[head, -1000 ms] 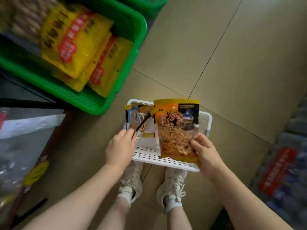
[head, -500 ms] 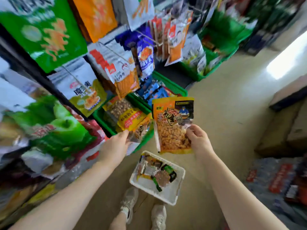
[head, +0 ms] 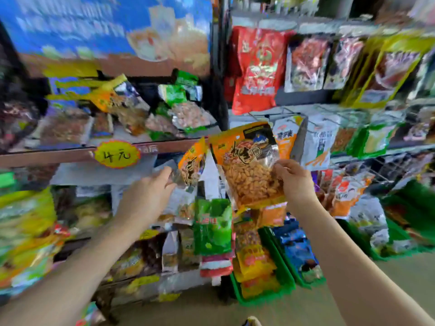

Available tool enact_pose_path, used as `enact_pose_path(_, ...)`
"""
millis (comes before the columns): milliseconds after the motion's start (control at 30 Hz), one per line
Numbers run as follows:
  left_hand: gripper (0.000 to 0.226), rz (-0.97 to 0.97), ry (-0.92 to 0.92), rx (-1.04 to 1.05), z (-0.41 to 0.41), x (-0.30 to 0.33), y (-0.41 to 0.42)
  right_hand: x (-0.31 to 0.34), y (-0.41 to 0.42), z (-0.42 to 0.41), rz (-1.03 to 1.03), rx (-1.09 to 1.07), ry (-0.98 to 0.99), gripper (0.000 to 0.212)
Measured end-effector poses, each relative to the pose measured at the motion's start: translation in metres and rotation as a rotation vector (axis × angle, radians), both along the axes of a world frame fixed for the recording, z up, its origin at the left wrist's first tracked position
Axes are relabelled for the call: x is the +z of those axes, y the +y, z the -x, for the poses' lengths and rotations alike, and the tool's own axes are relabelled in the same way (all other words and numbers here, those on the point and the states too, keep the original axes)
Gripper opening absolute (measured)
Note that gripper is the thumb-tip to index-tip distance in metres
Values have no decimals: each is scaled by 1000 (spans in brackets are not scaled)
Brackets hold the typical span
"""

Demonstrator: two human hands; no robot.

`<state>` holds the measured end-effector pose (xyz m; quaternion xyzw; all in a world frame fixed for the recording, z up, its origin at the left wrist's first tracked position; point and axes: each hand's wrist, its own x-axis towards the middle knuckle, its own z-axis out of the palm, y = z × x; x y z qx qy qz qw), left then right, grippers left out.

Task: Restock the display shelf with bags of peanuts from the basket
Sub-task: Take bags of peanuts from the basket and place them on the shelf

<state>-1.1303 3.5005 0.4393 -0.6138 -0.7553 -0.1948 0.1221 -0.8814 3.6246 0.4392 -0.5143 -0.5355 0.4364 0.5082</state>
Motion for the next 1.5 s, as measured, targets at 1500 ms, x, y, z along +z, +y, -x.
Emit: enact_pose_path(1500, 41, 145, 445, 50, 301, 63, 102, 153, 136, 389, -640, 676, -705, 9)
